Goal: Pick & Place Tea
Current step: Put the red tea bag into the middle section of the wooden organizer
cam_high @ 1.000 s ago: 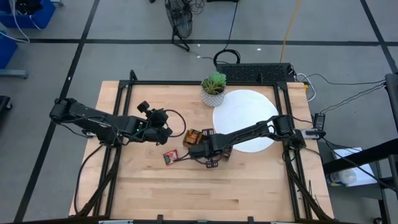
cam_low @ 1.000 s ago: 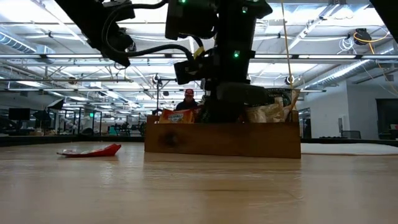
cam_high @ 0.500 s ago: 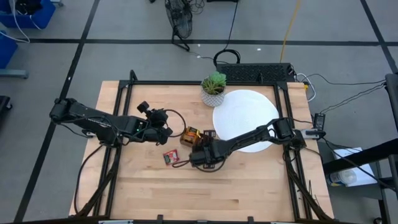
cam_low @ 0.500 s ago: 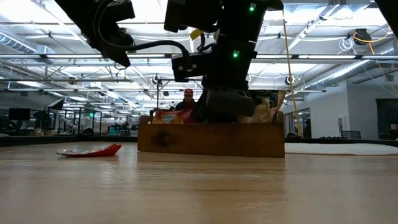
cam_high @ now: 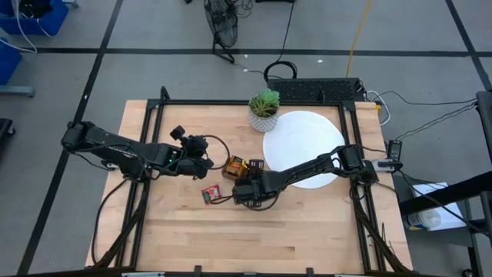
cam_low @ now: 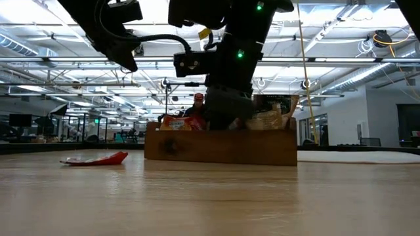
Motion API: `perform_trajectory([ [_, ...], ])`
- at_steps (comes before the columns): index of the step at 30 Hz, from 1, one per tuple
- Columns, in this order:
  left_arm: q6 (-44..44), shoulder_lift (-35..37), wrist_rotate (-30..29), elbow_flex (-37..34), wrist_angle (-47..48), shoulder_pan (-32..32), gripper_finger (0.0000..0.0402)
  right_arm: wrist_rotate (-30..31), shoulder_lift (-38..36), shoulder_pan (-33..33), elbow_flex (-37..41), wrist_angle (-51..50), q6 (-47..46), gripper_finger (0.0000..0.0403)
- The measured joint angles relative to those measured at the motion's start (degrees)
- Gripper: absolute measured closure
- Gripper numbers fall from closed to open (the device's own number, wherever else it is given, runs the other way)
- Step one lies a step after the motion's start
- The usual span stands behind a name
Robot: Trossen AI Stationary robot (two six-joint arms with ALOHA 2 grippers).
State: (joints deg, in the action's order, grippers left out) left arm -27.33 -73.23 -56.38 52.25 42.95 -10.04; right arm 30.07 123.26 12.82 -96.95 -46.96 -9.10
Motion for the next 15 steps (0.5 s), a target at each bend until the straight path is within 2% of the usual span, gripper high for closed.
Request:
perform_trajectory([
  [7,0.04,0.00,1.27,0.00,-0.01,-0.01,0.0332,-0.05,-0.73,0.44,0.04,0.44,2.91,0.0403],
  [15,1.53,2.66,0.98,-0.02,-1.52,-0.41,0.0332,0.15,-4.79,0.00,-0.02,10.92,4.66,0.0403],
])
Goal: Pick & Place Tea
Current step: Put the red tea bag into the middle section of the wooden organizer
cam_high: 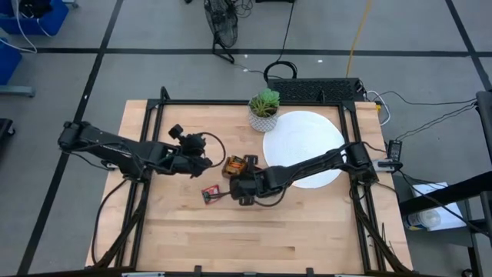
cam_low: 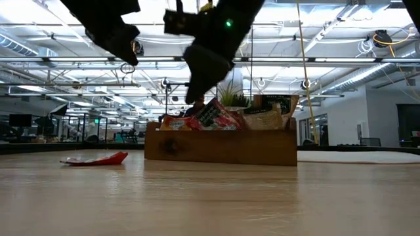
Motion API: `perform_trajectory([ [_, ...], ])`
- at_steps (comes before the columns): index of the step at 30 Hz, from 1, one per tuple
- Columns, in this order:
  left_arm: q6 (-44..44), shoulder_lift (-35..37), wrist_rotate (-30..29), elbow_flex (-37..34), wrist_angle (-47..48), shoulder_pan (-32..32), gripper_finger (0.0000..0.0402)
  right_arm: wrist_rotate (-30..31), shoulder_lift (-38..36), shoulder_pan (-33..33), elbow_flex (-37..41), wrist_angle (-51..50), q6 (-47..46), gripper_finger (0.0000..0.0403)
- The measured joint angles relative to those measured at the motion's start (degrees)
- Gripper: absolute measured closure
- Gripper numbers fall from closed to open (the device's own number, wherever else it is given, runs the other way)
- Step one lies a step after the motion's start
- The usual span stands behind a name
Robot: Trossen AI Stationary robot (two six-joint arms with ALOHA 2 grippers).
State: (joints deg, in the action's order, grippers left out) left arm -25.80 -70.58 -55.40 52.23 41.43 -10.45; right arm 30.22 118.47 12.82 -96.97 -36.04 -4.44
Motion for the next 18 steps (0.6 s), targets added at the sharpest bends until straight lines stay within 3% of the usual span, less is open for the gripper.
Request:
perform_trajectory([
  [6,0.04,3.82,0.10,0.00,0.26,-2.42,0.0332,0.12,-0.13,0.04,0.00,6.83,4.77,0.0403],
  [11,1.45,7.73,0.33,0.00,0.44,-6.20,0.0332,-18.29,0.81,-0.82,2.69,17.47,8.83,0.0395],
  [13,1.31,9.08,0.31,0.02,0.41,-7.66,0.0332,-22.80,0.95,-0.89,4.31,19.40,11.77,0.0375],
  [18,0.37,10.92,0.35,0.02,0.44,-10.01,0.0332,-24.30,1.46,-0.85,4.70,26.75,15.87,0.0276],
])
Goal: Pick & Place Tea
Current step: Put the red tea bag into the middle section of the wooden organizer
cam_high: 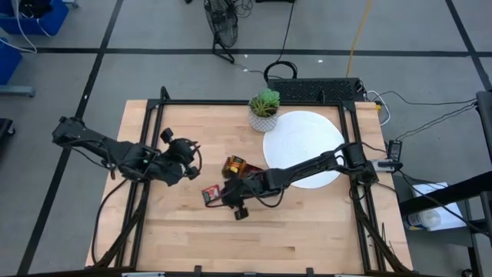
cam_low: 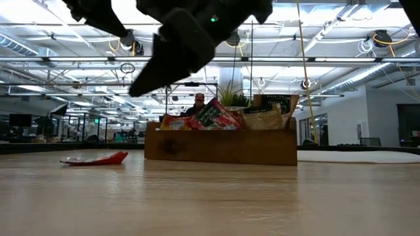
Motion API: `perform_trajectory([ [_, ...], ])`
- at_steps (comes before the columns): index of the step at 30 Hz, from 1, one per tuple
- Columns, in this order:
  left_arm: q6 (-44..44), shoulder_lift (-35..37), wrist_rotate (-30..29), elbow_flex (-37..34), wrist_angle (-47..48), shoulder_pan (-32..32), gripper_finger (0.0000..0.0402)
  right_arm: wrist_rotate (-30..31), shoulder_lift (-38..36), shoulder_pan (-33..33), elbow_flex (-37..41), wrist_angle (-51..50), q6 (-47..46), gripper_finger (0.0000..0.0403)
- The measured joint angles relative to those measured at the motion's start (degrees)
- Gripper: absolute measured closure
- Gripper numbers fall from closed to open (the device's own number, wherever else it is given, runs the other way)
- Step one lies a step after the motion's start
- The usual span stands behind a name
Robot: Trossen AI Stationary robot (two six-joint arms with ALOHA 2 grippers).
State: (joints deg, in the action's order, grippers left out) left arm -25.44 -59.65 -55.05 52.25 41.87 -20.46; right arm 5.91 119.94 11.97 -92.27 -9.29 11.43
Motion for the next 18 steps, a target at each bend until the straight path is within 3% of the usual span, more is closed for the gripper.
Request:
perform_trajectory([
  [4,-0.32,0.08,-0.11,0.00,-0.08,-0.49,0.0332,0.00,3.07,-0.44,0.02,7.31,4.19,0.0192],
  [7,-0.92,0.03,-0.33,-0.10,-0.14,-0.41,0.0332,-0.13,6.08,-1.50,-0.02,8.36,4.49,0.0155],
  [11,-1.04,0.02,0.12,-0.17,-0.04,-0.46,0.0332,-0.89,9.75,-2.66,0.02,8.85,5.27,0.0143],
  [18,-1.80,0.00,0.57,-0.17,-0.07,-0.27,0.0332,-1.68,12.24,-2.89,-0.09,14.00,9.74,0.0162],
])
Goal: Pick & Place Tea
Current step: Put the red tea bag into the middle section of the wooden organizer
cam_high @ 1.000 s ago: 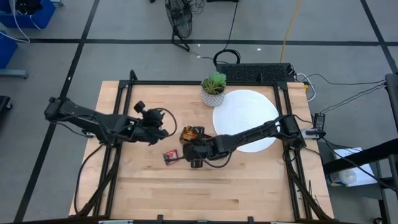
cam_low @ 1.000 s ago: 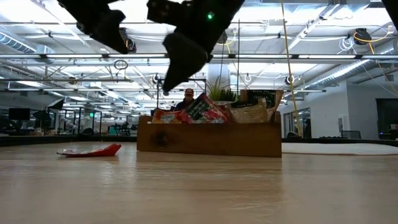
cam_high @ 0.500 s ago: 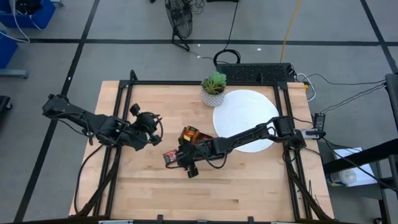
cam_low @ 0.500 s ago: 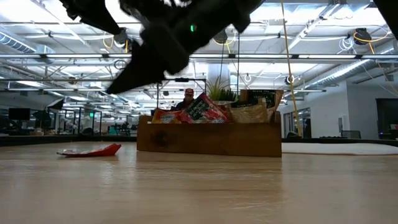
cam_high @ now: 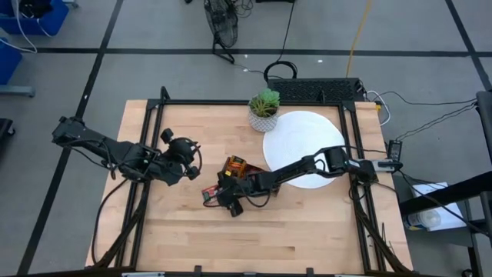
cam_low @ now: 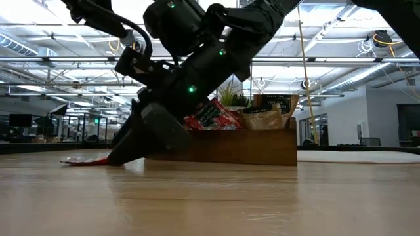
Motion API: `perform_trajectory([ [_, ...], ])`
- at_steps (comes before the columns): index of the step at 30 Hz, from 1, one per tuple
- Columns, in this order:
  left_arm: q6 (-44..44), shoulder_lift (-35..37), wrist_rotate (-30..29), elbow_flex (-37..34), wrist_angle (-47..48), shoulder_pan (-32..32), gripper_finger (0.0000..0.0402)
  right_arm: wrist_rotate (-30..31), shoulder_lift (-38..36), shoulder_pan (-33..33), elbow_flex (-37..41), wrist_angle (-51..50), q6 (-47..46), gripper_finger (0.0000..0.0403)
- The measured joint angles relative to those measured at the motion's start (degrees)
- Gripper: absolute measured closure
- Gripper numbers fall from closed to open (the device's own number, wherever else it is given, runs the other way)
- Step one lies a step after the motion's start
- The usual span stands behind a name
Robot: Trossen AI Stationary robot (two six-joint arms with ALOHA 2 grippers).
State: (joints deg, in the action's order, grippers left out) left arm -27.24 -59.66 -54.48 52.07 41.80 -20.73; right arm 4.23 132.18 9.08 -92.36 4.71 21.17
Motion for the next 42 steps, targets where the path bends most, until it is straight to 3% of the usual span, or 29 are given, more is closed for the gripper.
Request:
perform_trajectory([
  [7,-0.31,0.00,0.46,0.00,0.00,0.13,0.0332,-0.02,0.00,-0.50,0.00,-0.77,2.03,0.0217],
  [16,-0.51,0.00,0.48,0.00,0.00,0.13,0.0332,0.00,0.00,-0.79,0.02,-2.60,2.26,0.0388],
  [21,-0.49,0.00,0.48,0.00,0.07,0.13,0.0332,1.11,-0.88,0.31,0.08,-3.19,3.45,0.0398],
  [26,-0.33,0.00,0.60,0.00,0.19,0.13,0.0332,3.51,-7.75,3.26,0.33,-9.18,1.30,0.0402],
  [35,-0.31,0.00,0.64,0.00,1.34,0.13,0.0332,-7.80,-21.40,2.03,0.17,-37.01,-27.08,0.0403],
  [42,-0.51,0.00,0.63,0.00,1.34,0.13,0.0332,-14.67,-22.03,-2.61,0.51,-44.61,-32.73,0.0403],
])
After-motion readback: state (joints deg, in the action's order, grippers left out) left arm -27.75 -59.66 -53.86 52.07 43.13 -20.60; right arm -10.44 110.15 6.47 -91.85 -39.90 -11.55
